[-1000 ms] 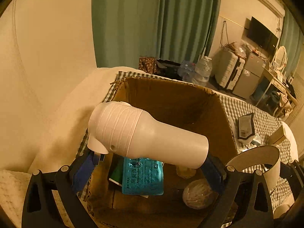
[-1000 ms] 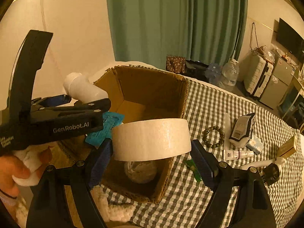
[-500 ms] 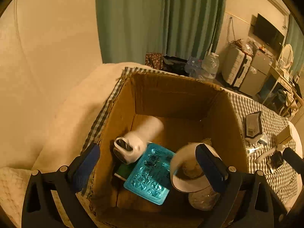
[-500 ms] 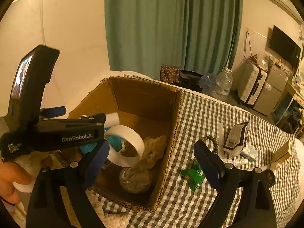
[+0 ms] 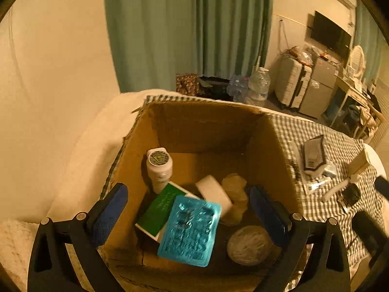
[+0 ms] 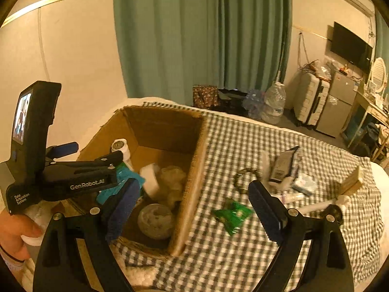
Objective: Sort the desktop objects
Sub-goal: 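Move both tools back toward the remaining items on the cloth, then grasp the green packet with the left tool while the right tool grasps the black cup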
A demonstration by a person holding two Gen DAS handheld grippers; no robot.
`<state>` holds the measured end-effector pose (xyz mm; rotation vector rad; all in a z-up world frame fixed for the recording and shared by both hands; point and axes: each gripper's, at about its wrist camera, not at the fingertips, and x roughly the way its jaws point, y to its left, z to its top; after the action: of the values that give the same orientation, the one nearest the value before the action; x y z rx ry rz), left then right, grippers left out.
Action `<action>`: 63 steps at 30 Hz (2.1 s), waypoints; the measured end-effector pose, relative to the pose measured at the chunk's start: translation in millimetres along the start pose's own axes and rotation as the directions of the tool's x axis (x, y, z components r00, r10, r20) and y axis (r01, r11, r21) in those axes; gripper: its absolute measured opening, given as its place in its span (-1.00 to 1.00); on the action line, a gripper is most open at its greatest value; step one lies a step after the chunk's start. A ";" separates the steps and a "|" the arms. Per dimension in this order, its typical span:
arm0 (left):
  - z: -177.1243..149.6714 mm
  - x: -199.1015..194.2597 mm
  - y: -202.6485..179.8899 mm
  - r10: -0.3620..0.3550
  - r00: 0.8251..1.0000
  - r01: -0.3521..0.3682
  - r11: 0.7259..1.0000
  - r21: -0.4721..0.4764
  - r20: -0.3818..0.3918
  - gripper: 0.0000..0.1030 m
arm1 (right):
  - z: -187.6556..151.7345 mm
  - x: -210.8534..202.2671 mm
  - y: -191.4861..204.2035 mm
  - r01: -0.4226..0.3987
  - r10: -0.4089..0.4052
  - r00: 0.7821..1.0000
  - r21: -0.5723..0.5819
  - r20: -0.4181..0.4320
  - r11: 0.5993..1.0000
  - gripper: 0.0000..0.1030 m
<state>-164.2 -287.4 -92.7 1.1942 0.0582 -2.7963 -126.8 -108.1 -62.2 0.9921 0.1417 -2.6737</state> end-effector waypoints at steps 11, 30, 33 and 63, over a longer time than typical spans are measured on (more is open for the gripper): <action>-5.1 -76.5 -91.1 -0.100 0.992 0.089 0.986 0.140 0.073 1.00 | -1.9 -86.4 -75.1 0.104 -0.117 0.989 0.133 0.091 0.986 0.77; -45.4 -70.8 -229.2 -0.165 0.984 0.157 0.979 0.132 0.059 0.93 | -82.5 -138.8 -232.9 0.208 -0.228 0.973 0.278 0.042 0.938 0.79; -60.4 -39.8 -239.8 -0.159 0.987 0.159 0.981 0.109 -0.009 0.92 | -102.4 -118.5 -255.9 0.210 -0.220 0.976 0.303 -0.001 0.930 0.79; -100.4 151.3 -225.5 -0.010 0.992 0.028 0.990 0.138 -0.129 0.92 | -142.0 78.4 -330.3 0.194 -0.162 0.977 0.267 -0.138 0.944 0.79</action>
<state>-220.2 -67.5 -272.4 1.4102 -0.1189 -2.7763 -193.4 216.0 -223.3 1.2742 -0.1338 -2.8566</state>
